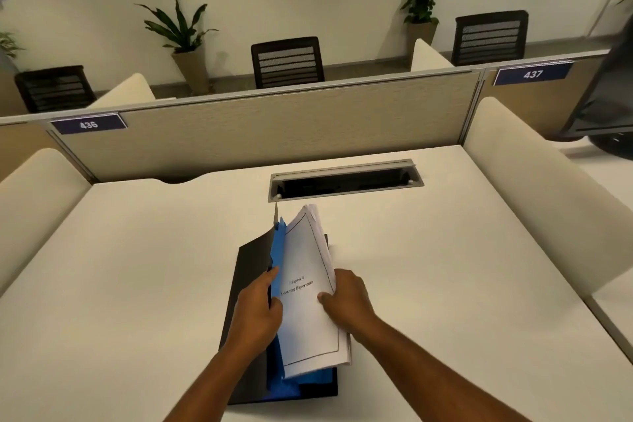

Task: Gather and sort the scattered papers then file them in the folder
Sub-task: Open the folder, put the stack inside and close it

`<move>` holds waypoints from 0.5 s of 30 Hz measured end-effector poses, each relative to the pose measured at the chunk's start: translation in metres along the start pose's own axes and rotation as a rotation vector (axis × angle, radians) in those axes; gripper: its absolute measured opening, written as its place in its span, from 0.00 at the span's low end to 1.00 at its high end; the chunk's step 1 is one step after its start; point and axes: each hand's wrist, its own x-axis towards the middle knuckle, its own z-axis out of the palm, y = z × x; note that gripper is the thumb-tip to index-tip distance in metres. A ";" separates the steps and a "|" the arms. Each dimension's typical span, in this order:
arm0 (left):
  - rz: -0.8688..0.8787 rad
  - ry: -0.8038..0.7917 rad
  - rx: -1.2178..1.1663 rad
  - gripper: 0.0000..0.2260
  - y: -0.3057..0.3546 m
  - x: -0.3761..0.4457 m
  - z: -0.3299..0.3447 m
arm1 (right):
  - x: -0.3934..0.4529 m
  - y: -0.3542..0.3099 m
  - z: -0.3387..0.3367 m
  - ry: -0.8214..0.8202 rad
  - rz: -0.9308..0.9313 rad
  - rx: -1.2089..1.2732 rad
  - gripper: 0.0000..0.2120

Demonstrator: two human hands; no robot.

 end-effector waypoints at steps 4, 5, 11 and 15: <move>0.022 -0.011 0.001 0.26 0.007 -0.005 0.006 | -0.003 0.002 0.026 0.009 0.038 0.114 0.20; 0.034 -0.005 0.000 0.26 0.010 -0.007 0.006 | -0.004 0.003 0.032 0.014 0.042 0.128 0.20; 0.045 0.025 -0.020 0.25 0.022 -0.013 0.007 | -0.006 -0.001 0.058 0.046 0.076 0.109 0.13; 0.018 0.030 -0.055 0.25 0.026 -0.019 0.014 | -0.008 -0.009 0.068 0.035 0.071 0.034 0.08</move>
